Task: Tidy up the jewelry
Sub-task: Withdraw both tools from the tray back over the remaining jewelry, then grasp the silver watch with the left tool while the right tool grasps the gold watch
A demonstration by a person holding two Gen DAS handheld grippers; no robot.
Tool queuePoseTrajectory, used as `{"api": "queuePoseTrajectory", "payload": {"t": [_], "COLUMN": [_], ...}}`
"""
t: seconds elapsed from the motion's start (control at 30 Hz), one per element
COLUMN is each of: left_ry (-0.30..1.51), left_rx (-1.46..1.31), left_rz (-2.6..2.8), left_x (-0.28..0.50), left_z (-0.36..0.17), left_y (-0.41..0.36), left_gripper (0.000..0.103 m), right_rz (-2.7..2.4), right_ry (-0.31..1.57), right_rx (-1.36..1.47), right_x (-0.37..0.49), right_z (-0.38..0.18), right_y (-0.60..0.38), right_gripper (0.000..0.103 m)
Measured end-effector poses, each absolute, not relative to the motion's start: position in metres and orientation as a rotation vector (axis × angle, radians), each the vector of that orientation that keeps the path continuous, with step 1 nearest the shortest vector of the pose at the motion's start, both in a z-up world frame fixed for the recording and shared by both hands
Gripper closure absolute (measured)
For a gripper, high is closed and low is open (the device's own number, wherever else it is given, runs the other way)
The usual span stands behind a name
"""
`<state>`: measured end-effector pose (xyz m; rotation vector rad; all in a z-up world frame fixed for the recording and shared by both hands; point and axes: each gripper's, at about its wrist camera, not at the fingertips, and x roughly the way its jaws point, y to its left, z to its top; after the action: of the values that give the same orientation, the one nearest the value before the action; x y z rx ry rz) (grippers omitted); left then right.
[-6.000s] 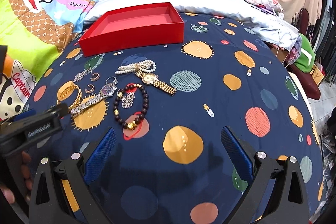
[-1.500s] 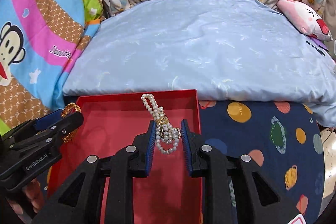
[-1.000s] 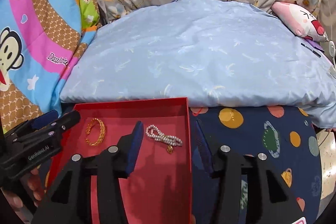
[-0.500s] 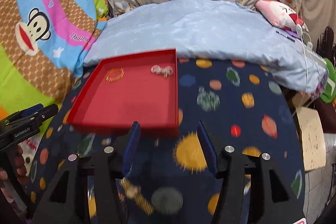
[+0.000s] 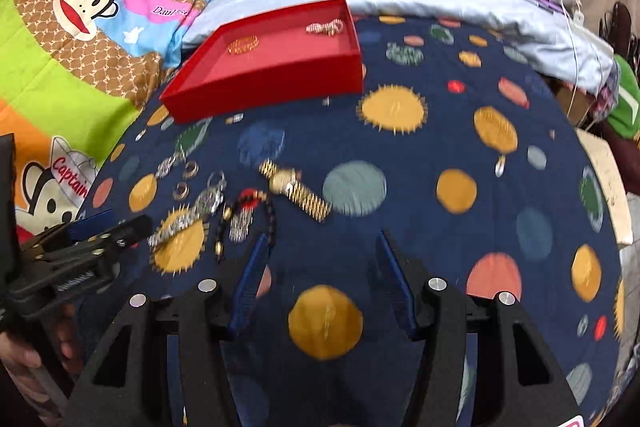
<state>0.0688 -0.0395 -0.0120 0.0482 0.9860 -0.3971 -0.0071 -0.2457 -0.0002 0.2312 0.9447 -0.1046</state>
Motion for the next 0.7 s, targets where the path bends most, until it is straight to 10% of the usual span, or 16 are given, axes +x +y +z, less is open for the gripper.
{"api": "queuePoseTrajectory", "payload": {"t": [0.7], "left_ry": [0.915], "left_rx": [0.179], "left_rz": [-0.431], "left_x": [0.074], "left_z": [-0.035], "left_y": [-0.100], "left_gripper": [0.046], "right_rz": [-0.097], "right_ry": [0.968], "right_rx": [0.297], "right_x": [-0.006], "right_z": [-0.017], "right_y": [-0.256], "right_gripper": [0.047]}}
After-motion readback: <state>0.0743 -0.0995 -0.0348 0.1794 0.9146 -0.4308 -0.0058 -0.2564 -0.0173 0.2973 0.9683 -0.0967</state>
